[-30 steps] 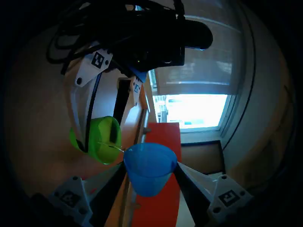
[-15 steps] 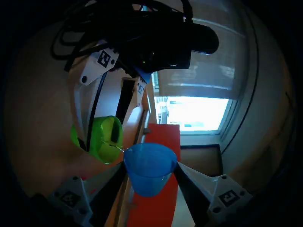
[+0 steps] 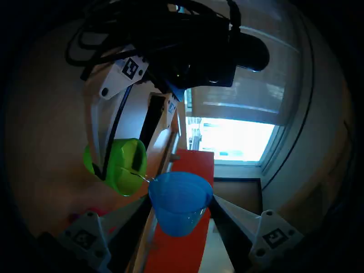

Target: Pour water

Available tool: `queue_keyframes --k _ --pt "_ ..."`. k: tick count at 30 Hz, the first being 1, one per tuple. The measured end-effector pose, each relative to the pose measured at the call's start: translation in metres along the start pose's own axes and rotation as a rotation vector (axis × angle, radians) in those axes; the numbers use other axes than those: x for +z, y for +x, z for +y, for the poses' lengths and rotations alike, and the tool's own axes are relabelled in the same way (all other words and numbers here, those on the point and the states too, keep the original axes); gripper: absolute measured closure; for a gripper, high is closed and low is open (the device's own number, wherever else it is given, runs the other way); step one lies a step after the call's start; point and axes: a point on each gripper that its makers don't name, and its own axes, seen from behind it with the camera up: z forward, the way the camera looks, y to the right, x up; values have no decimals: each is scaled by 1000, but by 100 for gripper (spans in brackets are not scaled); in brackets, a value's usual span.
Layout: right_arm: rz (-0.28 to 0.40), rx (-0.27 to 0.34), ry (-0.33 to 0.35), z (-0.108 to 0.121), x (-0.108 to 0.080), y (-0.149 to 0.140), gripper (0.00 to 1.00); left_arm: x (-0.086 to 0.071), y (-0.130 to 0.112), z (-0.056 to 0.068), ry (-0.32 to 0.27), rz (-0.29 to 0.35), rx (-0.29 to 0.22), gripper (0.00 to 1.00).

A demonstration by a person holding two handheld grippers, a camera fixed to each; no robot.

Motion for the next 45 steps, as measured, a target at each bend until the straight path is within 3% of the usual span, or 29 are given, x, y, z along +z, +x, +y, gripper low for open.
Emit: queue_keyframes --k 18,30,36,45 --pt "-2 -31 -1 1 -5 6 10 0 2 1 -1 4 -1 13" --pt "-3 -15 -10 2 -4 2 10 -2 1 0 2 4 -1 13" --pt "-7 44 -23 4 -2 -3 10 -2 0 0 3 2 1 13" --pt "-33 268 -37 1 0 -27 10 -5 -1 -1 7 -3 3 13"
